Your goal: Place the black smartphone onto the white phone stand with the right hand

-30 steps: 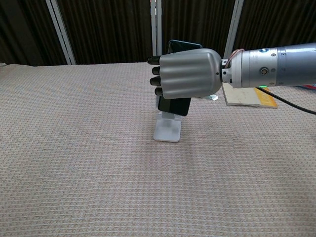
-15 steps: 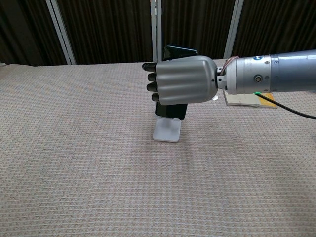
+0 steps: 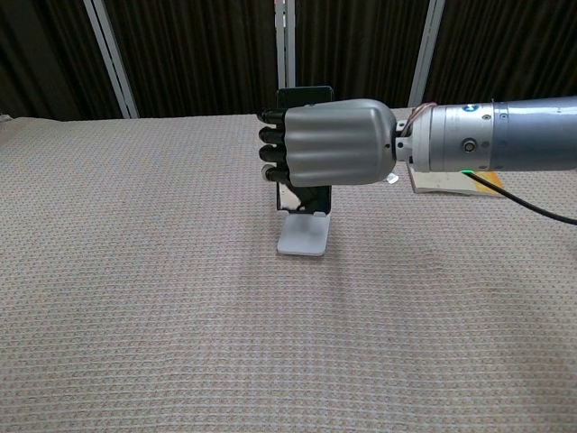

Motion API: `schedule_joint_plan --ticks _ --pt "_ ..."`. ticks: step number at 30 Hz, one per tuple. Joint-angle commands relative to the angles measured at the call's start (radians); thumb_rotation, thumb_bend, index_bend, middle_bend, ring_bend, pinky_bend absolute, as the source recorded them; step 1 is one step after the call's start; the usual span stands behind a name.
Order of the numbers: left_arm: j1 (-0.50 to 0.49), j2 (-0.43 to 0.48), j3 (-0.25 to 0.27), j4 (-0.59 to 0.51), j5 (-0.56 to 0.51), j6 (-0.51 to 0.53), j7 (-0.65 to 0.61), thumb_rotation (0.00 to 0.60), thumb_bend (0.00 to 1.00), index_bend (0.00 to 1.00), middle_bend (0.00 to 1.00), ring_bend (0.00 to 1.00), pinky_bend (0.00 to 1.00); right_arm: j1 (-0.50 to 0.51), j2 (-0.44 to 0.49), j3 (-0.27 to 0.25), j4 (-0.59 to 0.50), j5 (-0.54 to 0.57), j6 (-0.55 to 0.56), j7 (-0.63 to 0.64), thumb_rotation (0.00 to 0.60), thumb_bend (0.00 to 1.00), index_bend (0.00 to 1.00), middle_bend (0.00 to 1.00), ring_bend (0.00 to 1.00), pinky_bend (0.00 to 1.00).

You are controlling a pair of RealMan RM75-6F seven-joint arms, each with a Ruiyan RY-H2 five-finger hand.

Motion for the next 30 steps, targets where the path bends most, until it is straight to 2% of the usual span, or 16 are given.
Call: schedule_joint_plan --ticks 1,9,16,20,23,26,28,29,30 --pt "0.001 0.0 0.0 -0.001 0.001 0.002 0.0 0.6 0.0 0.0 0.0 0.0 0.0 -0.004 0.005 -0.002 -0.006 0.003 0.006 0.0 0.6 0.15 0.25 0.26 0.23 0.22" --pt "0.005 0.005 0.003 -0.01 0.015 0.012 -0.006 0.6 0.0 0.0 0.0 0.0 0.0 -0.033 0.041 -0.004 -0.043 0.016 0.052 0.002 0.6 0.15 0.25 0.26 0.23 0.22" --pt "0.007 0.013 0.007 -0.015 0.032 0.016 -0.026 0.6 0.0 0.0 0.0 0.0 0.0 -0.15 0.155 0.01 -0.162 0.069 0.214 0.05 0.6 0.14 0.23 0.26 0.23 0.2" --pt "0.01 0.015 0.01 -0.016 0.052 0.025 -0.04 0.6 0.0 0.0 0.0 0.0 0.0 -0.294 0.235 0.022 -0.26 0.163 0.36 0.137 0.6 0.14 0.2 0.24 0.23 0.15" --pt "0.013 0.016 0.013 -0.016 0.073 0.038 -0.051 0.6 0.0 0.0 0.0 0.0 0.0 -0.396 0.286 0.023 -0.349 0.243 0.423 0.191 0.6 0.13 0.16 0.2 0.2 0.08" --pt "0.017 0.013 0.015 -0.014 0.097 0.059 -0.06 0.6 0.0 0.0 0.0 0.0 0.0 -0.499 0.321 0.018 -0.446 0.34 0.468 0.269 0.6 0.08 0.12 0.15 0.11 0.01" --pt "0.018 0.009 0.018 -0.009 0.117 0.072 -0.064 0.6 0.0 0.0 0.0 0.0 0.0 -0.572 0.344 0.009 -0.523 0.409 0.491 0.334 0.6 0.03 0.07 0.08 0.04 0.0" --pt "0.018 0.005 0.022 -0.01 0.137 0.081 -0.063 0.6 0.0 0.0 0.0 0.0 0.0 -0.643 0.359 0.0 -0.59 0.493 0.504 0.403 0.6 0.01 0.04 0.04 0.01 0.0" --pt "0.02 0.001 0.025 -0.008 0.148 0.089 -0.062 0.6 0.0 0.0 0.0 0.0 0.0 -0.678 0.378 -0.009 -0.636 0.524 0.513 0.418 0.6 0.0 0.01 0.01 0.0 0.0"
